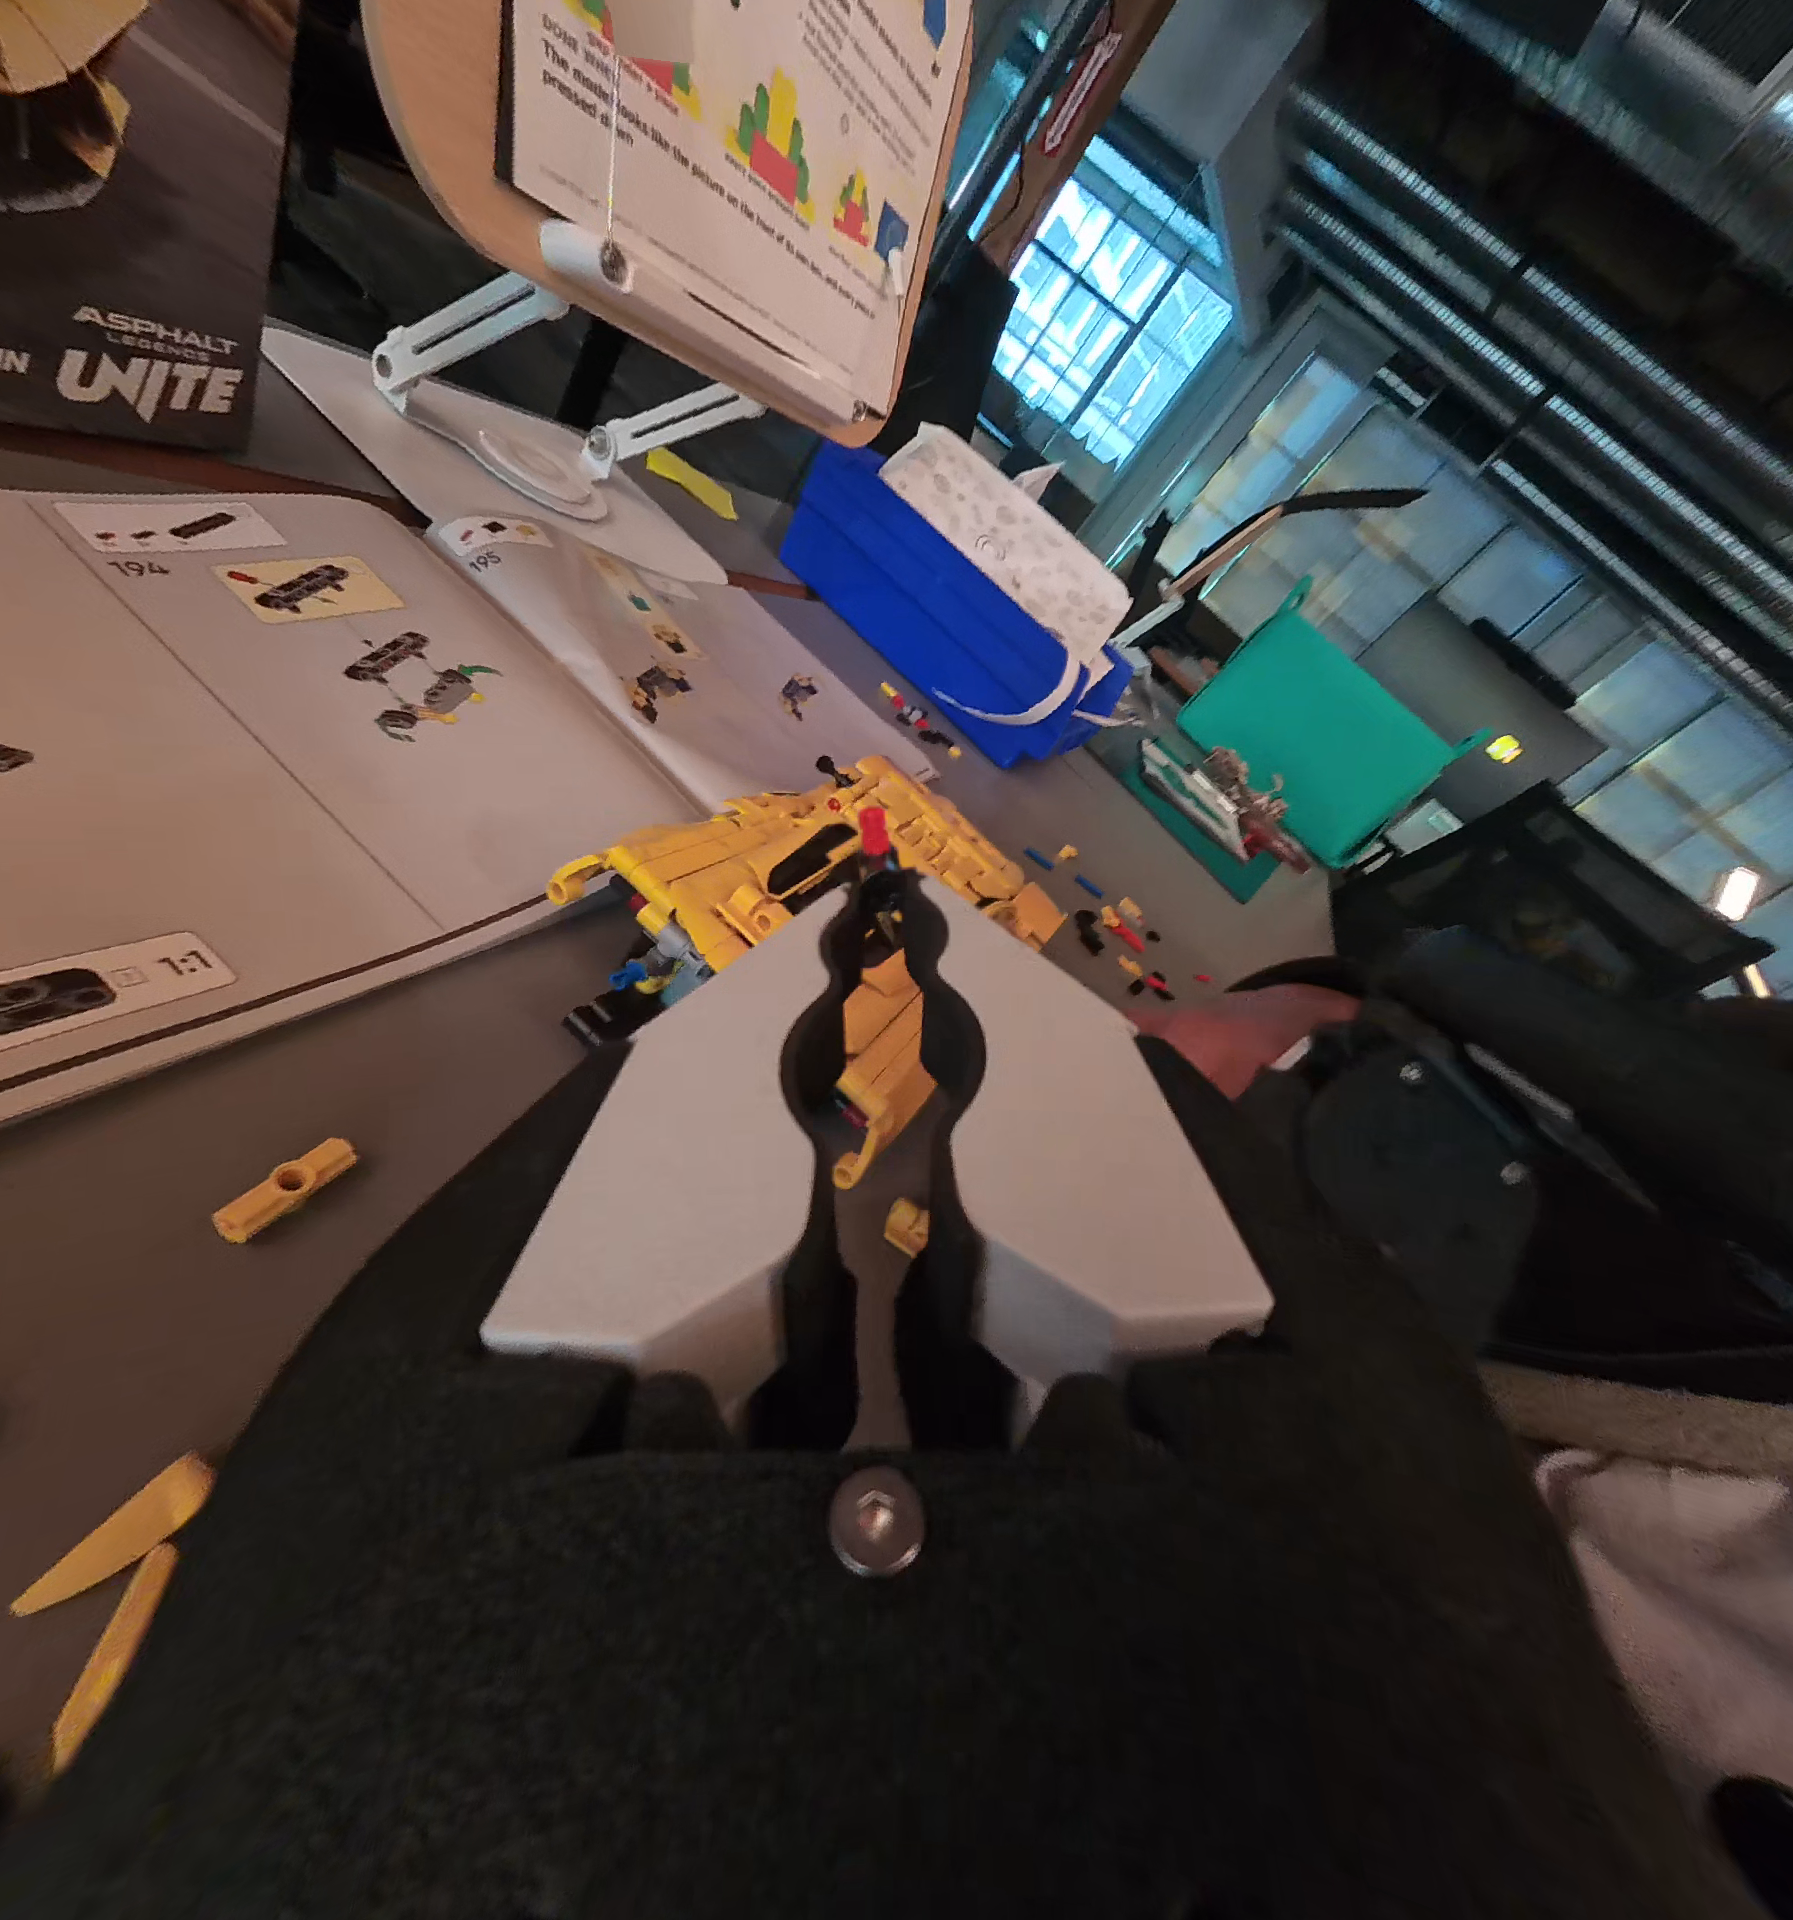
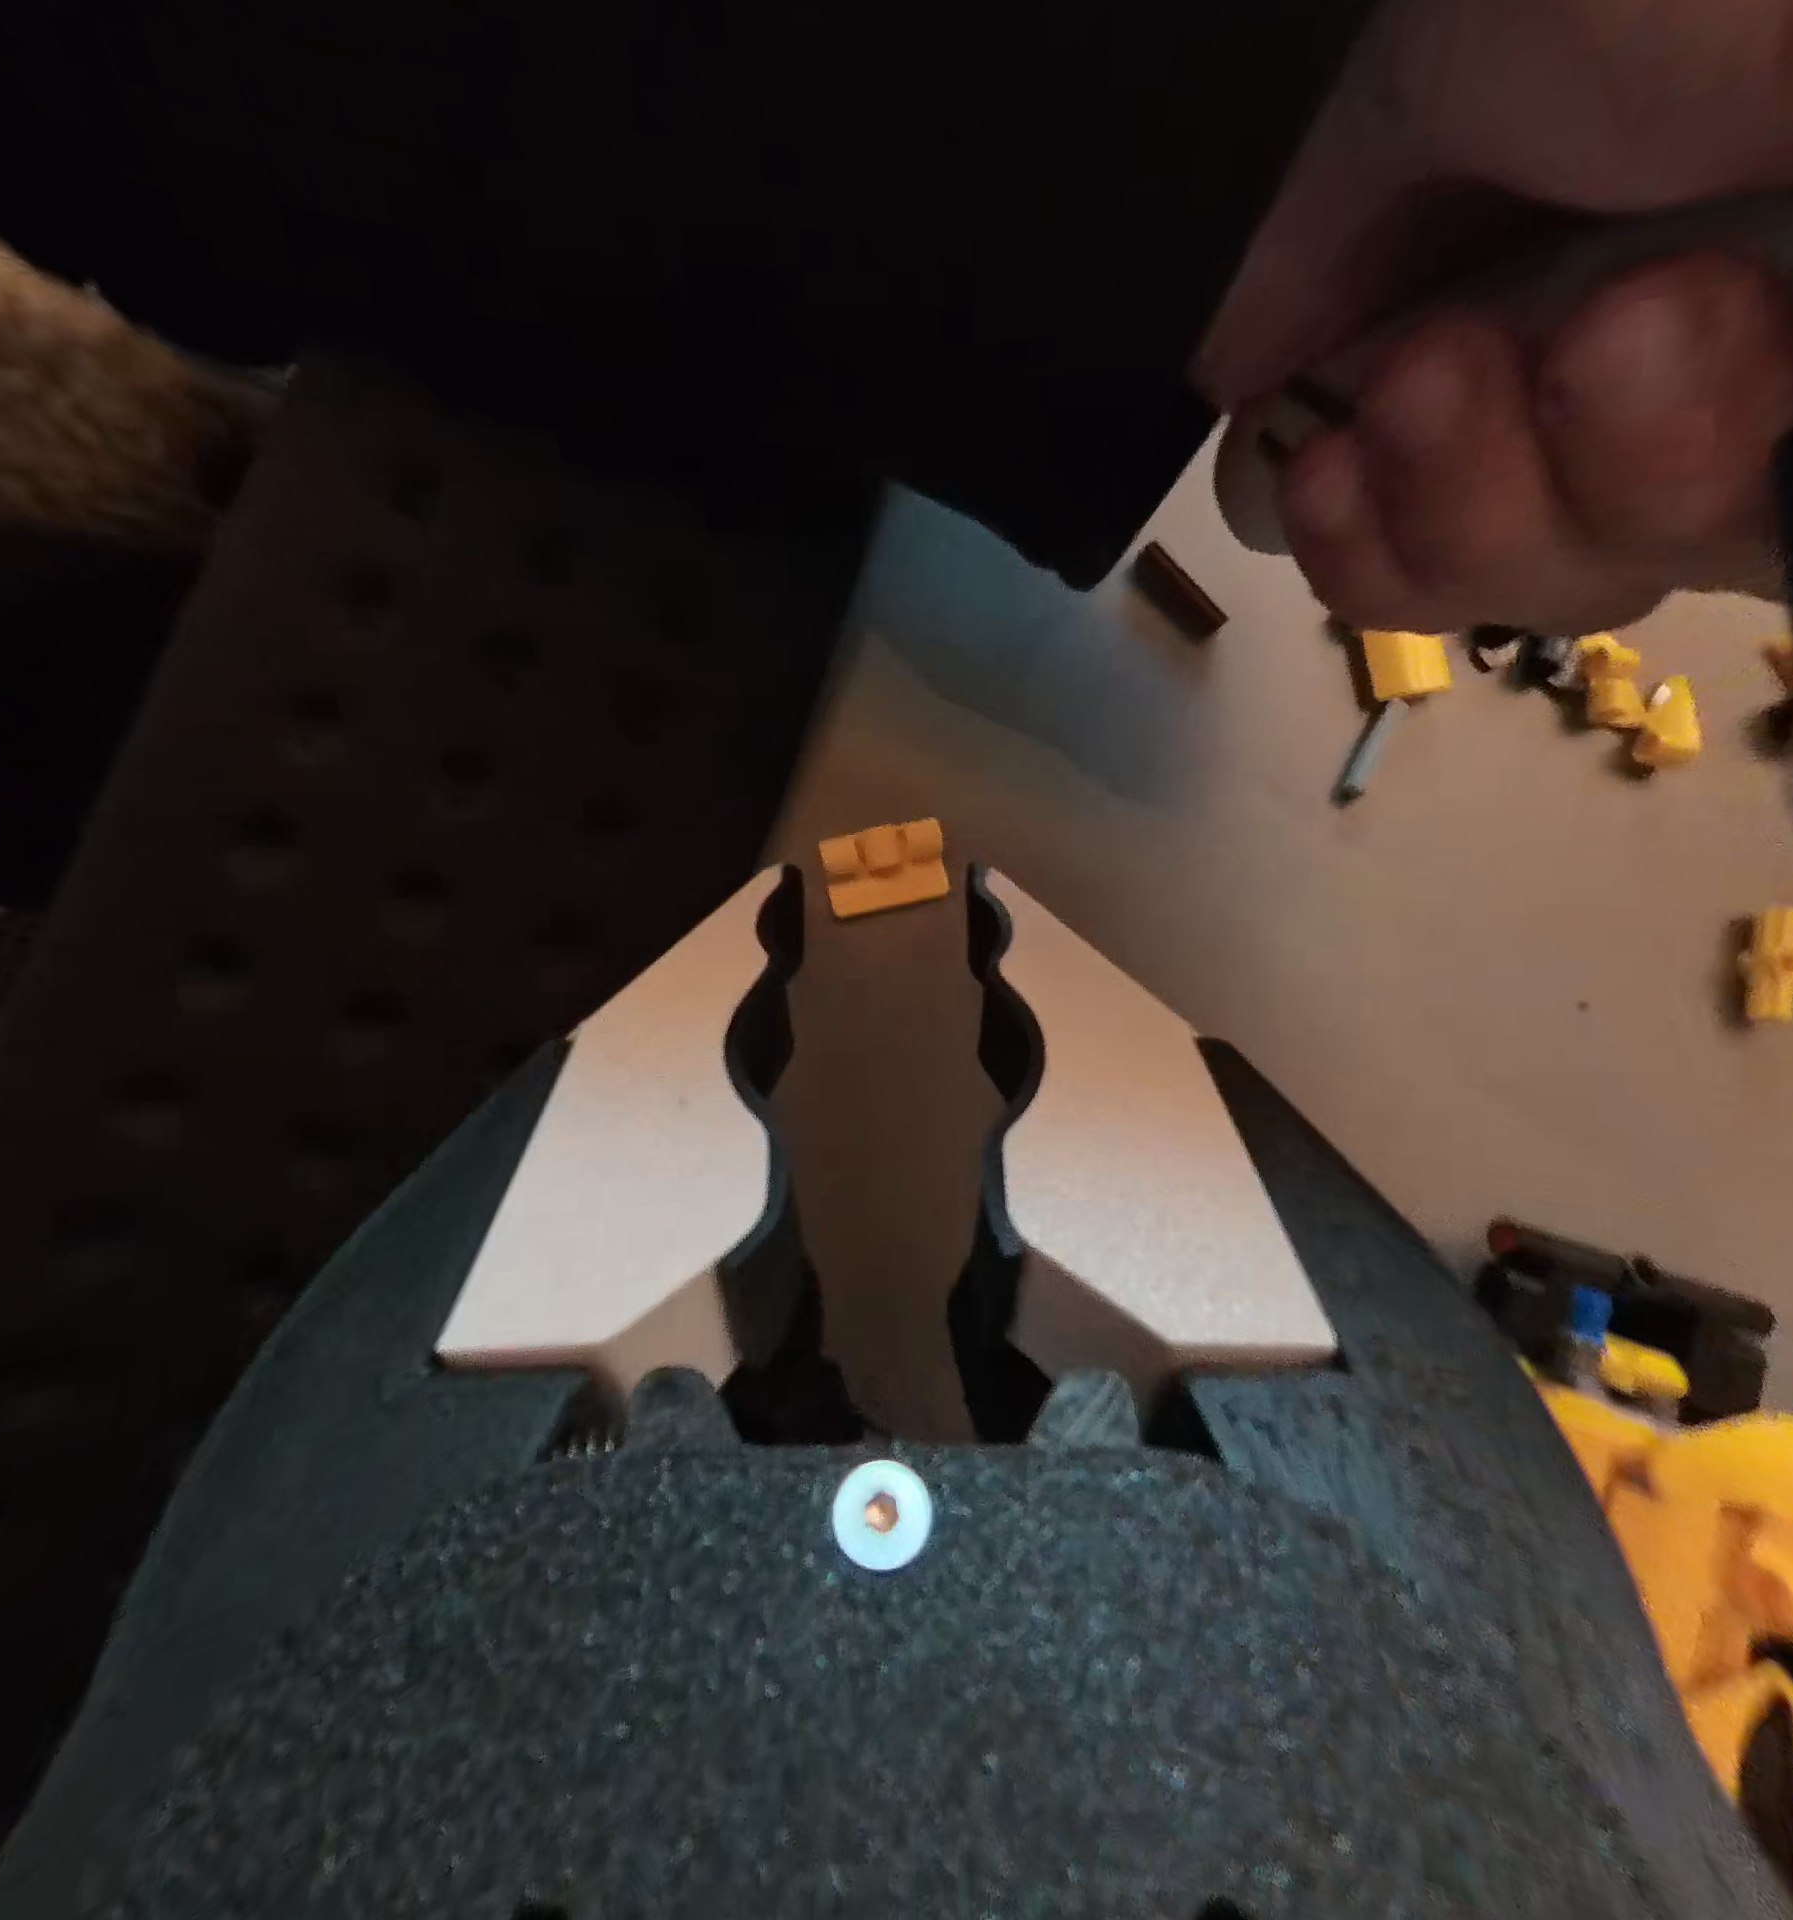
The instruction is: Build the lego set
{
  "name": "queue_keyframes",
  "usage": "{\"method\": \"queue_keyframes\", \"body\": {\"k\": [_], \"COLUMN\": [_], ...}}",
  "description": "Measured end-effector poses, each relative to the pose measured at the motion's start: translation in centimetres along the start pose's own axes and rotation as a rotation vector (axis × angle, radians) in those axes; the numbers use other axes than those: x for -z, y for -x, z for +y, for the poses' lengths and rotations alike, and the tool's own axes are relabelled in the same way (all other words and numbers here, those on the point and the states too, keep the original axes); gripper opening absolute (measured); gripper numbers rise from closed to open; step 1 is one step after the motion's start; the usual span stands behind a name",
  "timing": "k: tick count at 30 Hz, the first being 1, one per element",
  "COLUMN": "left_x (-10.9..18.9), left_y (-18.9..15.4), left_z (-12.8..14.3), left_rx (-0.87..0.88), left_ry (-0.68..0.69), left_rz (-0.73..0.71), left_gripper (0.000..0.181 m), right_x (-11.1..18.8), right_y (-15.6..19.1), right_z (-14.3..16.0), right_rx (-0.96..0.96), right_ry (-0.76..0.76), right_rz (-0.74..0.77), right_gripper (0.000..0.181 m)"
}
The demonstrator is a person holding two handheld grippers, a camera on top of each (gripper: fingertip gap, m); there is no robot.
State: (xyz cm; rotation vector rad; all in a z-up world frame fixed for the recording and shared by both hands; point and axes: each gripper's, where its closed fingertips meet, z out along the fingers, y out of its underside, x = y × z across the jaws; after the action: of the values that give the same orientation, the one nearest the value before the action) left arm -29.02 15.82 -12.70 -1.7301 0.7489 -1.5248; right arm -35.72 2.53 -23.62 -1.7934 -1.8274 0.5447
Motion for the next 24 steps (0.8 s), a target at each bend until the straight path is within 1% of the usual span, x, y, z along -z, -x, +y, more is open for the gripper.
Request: {"method": "queue_keyframes", "body": {"k": [2, 4, 6, 9, 14, 16, 17, 21, 24], "left_x": [0.3, 0.5, 0.6, 0.5, 0.3, 0.3, 0.3, 0.2, 0.2], "left_y": [0.0, 0.0, 0.0, 0.0, -0.1, -0.1, -0.1, 0.0, -0.1], "left_z": [-0.4, -0.5, -0.5, -0.3, -0.1, -0.1, 0.0, 0.1, 0.1], "left_rx": [0.017, 0.028, 0.031, 0.024, 0.019, 0.019, 0.020, 0.021, 0.021], "left_ry": [-0.020, -0.031, -0.027, -0.015, -0.001, 0.001, 0.002, 0.005, 0.008], "left_rz": [0.015, 0.024, 0.026, 0.026, 0.031, 0.028, 0.028, 0.026, 0.029], "left_gripper": [0.006, 0.006, 0.006, 0.006, 0.006, 0.006, 0.006, 0.006, 0.006], "right_x": [-0.6, -1.3, -1.5, -1.3, -0.3, 0.0, 0.1, 0.6, 0.5], "right_y": [0.2, 0.2, 0.3, 0.3, -0.1, -0.4, -0.5, -0.3, -1.3], "right_z": [-0.5, -0.5, -0.4, -0.2, 0.4, 0.6, 0.7, 0.5, 0.8], "right_rx": [0.011, 0.031, 0.035, 0.039, 0.068, 0.065, 0.051, -0.068, -0.127], "right_ry": [-0.033, -0.024, -0.033, -0.032, -0.029, -0.023, -0.025, -0.042, -0.038], "right_rz": [-0.042, -0.051, -0.061, -0.048, 0.025, 0.026, 0.019, -0.098, -0.089], "right_gripper": [0.031, 0.030, 0.024, 0.024, 0.025, 0.025, 0.025, 0.025, 0.024]}}
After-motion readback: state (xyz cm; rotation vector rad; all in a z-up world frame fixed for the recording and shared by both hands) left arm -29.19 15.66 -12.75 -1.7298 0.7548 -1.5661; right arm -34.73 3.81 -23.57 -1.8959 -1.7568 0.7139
